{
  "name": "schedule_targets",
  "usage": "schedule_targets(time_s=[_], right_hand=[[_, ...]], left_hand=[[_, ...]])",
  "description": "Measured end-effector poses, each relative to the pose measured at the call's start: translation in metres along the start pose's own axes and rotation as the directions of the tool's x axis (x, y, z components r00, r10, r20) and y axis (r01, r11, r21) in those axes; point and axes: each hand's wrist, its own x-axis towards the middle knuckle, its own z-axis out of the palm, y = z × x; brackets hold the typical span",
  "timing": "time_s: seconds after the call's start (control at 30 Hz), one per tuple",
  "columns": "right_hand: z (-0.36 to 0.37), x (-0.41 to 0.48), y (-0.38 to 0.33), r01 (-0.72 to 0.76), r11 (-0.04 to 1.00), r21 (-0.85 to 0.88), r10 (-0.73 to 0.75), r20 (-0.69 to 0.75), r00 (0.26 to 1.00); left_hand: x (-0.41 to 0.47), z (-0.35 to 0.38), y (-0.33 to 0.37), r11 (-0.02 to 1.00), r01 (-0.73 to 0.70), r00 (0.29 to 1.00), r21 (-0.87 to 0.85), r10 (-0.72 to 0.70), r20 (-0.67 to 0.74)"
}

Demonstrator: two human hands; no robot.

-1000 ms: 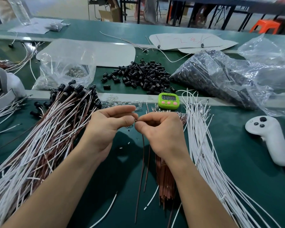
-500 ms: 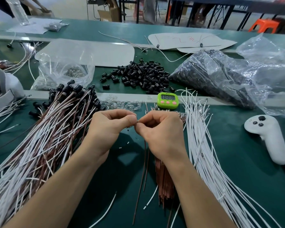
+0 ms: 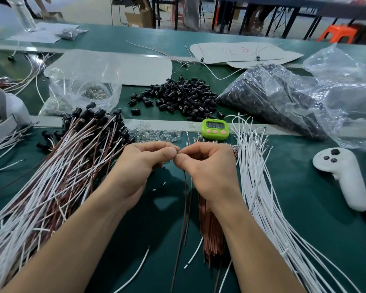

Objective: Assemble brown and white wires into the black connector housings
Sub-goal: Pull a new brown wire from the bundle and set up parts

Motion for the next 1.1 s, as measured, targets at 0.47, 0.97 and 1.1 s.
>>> schedule_targets(time_s=[0.47, 0.97, 1.1], right_hand=[[-0.005, 0.002, -0.009, -0.223, 0.942, 0.252, 0.238, -0.029, 0.971], [-0.098, 0.0, -0.036, -0.299, 0.286, -0.91, 0.388, -0.175, 0.905], [-0.094, -0.028, -0.036, -0.164, 0.243, -0.956, 0.393, -0.057, 0.918]], left_hand=[[-0.01, 0.011, -0.004, 0.988, -0.036, 0.994, 0.151, 0.02, 0.106], [0.0, 0.007, -0.012, 0.978, -0.002, 0.992, 0.209, 0.029, -0.126], [0.0, 0.008, -0.013, 0.977, -0.004, 0.993, 0.211, 0.029, -0.115]])
